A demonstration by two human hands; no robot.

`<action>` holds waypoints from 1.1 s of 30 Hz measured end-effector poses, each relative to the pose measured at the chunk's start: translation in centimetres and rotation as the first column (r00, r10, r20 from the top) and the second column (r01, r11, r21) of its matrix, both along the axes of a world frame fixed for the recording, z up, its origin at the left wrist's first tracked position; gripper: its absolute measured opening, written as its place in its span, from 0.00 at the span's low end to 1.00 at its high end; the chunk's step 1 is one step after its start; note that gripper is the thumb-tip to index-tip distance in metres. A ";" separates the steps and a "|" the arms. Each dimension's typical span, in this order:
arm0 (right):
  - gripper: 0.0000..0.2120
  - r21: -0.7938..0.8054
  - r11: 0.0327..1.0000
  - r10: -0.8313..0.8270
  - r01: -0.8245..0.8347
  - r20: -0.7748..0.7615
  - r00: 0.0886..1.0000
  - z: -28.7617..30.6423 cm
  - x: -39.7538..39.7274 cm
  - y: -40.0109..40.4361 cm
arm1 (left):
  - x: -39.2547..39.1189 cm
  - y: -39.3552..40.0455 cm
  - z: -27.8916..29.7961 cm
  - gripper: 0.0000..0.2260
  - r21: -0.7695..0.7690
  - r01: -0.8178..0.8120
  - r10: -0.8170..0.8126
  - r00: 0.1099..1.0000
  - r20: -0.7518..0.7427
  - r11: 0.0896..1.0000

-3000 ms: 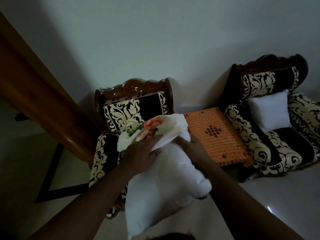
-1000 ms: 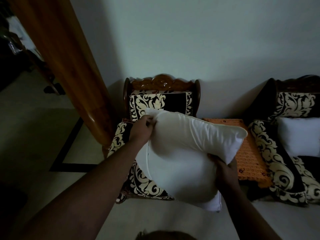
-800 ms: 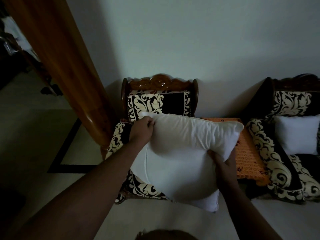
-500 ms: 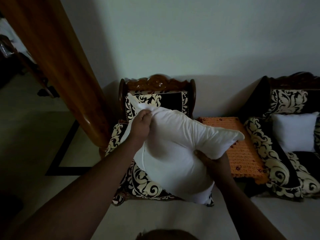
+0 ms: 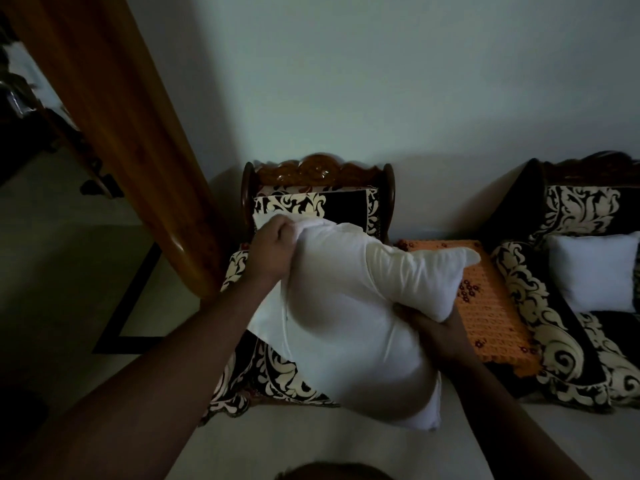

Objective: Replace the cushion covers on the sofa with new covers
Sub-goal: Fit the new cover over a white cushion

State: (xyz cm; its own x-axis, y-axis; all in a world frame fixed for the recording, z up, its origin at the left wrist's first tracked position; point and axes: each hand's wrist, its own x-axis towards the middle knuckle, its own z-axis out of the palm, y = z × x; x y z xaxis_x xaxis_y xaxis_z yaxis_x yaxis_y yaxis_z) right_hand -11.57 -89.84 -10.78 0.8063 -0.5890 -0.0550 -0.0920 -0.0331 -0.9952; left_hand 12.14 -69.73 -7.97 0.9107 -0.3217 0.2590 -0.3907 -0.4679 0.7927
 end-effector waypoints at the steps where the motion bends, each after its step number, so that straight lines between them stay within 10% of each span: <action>1: 0.31 0.037 0.999 -0.008 0.006 0.034 0.999 0.1 -0.2 0.0 | 0.2 0.2 -0.4 0.12 -0.009 -0.034 0.033 0.998 -0.054 0.999; 8: 0.22 0.146 0.989 -0.021 0.013 0.050 0.999 0.1 0.1 0.2 | -2.0 -0.9 -3.4 0.19 0.153 0.008 0.029 0.970 -0.243 0.988; 11: 0.29 0.106 0.994 0.016 -0.015 -0.009 1.000 -0.3 -0.6 -1.2 | -2.7 -0.8 -3.6 0.15 -0.003 -0.026 0.025 0.986 -0.166 1.000; 15: 0.43 -0.176 0.970 -0.163 0.169 0.045 0.986 0.2 -2.2 -2.3 | -4.0 -0.7 -1.4 0.13 -0.233 -0.061 0.072 0.997 0.038 0.971; 17: 0.50 -0.440 0.807 -0.365 0.394 0.154 0.918 1.7 -2.1 -1.9 | -4.5 -0.9 -0.3 0.14 -0.243 0.030 0.010 0.987 0.159 0.969; 22: 0.61 -0.885 0.383 -0.129 -0.264 -0.335 0.934 4.3 3.5 1.5 | -6.1 -3.1 2.3 0.16 -0.196 0.231 -0.135 0.902 0.409 0.953; 27: 0.46 -0.819 0.567 -0.068 -0.086 -0.150 0.986 2.2 6.1 2.9 | -6.0 -3.8 3.5 0.15 -0.078 0.210 -0.154 0.882 0.446 0.974; 33: 0.39 -0.853 0.457 0.133 -0.250 -0.213 0.968 2.0 6.5 3.9 | -4.9 -2.7 4.2 0.11 0.238 0.304 -0.377 0.844 0.381 0.922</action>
State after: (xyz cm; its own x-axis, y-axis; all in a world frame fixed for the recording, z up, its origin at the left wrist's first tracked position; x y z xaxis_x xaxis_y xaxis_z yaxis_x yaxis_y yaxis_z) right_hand -5.04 -85.93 -8.74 0.9288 -0.2105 0.3049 -0.0648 -0.9025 -0.4257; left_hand 7.26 -72.45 -3.75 0.5570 -0.6620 0.5015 -0.8218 -0.3521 0.4479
